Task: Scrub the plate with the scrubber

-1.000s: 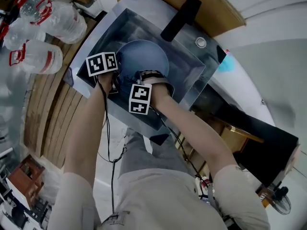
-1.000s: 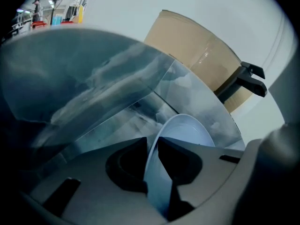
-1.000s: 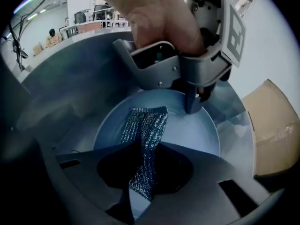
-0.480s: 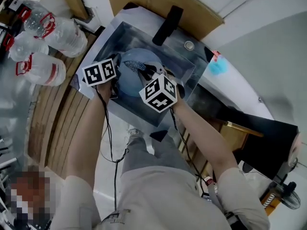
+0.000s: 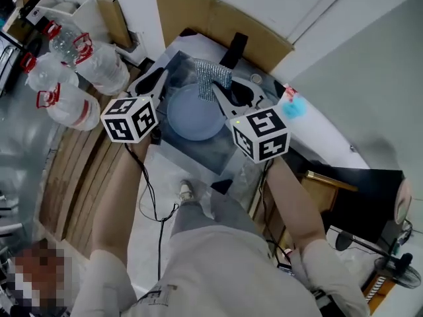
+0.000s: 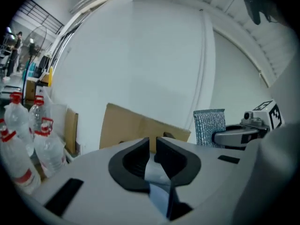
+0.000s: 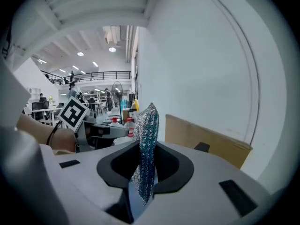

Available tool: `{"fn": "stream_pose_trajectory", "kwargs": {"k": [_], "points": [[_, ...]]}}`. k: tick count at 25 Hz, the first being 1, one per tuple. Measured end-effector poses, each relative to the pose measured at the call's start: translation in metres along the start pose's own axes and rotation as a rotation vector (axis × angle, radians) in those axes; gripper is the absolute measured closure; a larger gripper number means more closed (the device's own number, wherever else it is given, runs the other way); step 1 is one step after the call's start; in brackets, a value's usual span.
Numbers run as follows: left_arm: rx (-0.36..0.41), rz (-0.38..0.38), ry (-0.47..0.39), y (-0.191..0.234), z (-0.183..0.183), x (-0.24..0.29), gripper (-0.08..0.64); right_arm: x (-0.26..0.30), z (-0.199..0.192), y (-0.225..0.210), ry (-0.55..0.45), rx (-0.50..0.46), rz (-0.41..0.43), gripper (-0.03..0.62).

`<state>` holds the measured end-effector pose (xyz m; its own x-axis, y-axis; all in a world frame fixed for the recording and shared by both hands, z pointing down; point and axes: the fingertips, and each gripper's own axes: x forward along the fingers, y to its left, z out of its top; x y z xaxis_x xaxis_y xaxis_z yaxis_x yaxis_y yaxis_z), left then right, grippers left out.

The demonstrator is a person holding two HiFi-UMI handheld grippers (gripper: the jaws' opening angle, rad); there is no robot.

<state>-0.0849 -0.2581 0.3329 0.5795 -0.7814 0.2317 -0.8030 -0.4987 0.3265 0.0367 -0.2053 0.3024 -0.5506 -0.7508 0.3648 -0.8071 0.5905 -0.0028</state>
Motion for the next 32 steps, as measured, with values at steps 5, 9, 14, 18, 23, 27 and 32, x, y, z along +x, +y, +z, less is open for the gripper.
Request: {"fn": "stream_pose_trajectory", "kwargs": {"k": [5, 9, 14, 18, 23, 27, 32], "points": [[0.168, -0.042, -0.094, -0.036, 0.064, -0.043, 0.503, -0.040, 0.069, 0.023, -0.140, -0.041, 0.014, 0.495], [0.305, -0.055, -0.163, -0.059, 0.099, -0.079, 0.512, -0.077, 0.112, 0.047, -0.230, -0.020, 0.056, 0.495], [0.452, -0.033, -0.245, -0.086, 0.136, -0.125, 0.518, -0.122, 0.160, 0.068, -0.345, -0.067, 0.056, 0.495], [0.499, -0.042, -0.298, -0.115, 0.159, -0.159, 0.522, -0.156, 0.187, 0.082, -0.412, -0.103, 0.054, 0.495], [0.532, -0.031, -0.363, -0.139, 0.176, -0.198, 0.526, -0.187, 0.205, 0.098, -0.475, -0.148, 0.047, 0.494], [0.583, -0.009, -0.381, -0.147, 0.172, -0.213, 0.527, -0.204, 0.208, 0.109, -0.498, -0.184, 0.063, 0.494], [0.571, -0.003, -0.398, -0.157, 0.168, -0.235, 0.528, -0.217, 0.204, 0.122, -0.495, -0.204, 0.099, 0.494]]}}
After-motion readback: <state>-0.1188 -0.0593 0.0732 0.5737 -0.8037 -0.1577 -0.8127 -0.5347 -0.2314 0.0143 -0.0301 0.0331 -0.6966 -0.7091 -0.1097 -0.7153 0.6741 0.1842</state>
